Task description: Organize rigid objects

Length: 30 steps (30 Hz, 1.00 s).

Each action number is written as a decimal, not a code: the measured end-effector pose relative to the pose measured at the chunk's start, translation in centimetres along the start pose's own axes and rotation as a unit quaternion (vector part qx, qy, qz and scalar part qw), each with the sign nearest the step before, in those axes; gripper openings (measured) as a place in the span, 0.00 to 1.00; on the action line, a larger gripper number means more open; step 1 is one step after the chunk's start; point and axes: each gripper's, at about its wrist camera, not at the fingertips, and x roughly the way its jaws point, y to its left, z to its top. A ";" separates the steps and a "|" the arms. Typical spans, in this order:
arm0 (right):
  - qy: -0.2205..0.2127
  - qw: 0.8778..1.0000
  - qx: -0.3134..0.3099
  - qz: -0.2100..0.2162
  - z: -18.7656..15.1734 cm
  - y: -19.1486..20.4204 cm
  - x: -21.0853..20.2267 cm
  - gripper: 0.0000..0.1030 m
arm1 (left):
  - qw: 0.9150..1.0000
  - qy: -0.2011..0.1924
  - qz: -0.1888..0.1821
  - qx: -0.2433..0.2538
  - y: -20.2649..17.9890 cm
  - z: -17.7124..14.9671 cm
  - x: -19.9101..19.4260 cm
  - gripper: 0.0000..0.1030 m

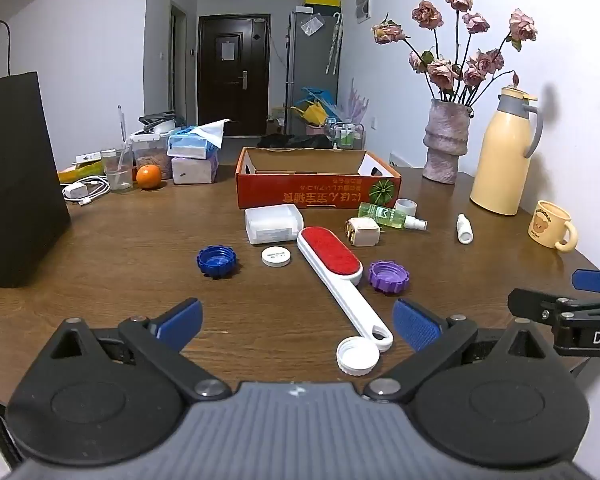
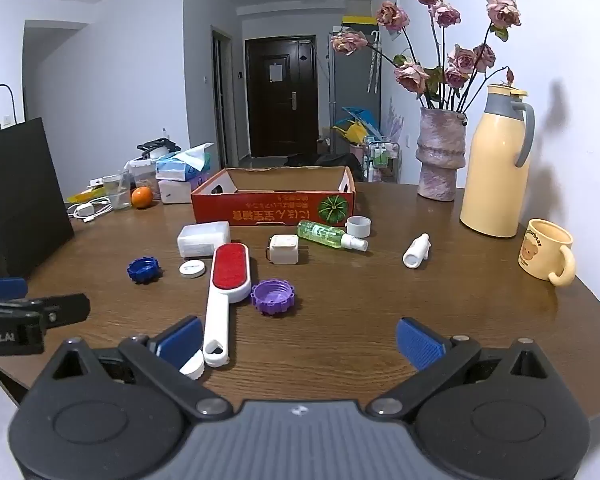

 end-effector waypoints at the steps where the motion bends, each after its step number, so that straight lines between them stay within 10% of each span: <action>1: 0.001 1.000 0.001 -0.001 0.0 0.0 0.0 1.00 | 1.000 0.002 0.000 -0.001 0.0 0.0 0.0 1.00; 30: -0.001 1.000 0.005 -0.004 0.1 -0.2 -0.2 1.00 | 1.000 0.011 0.006 -0.003 0.4 -0.4 0.1 1.00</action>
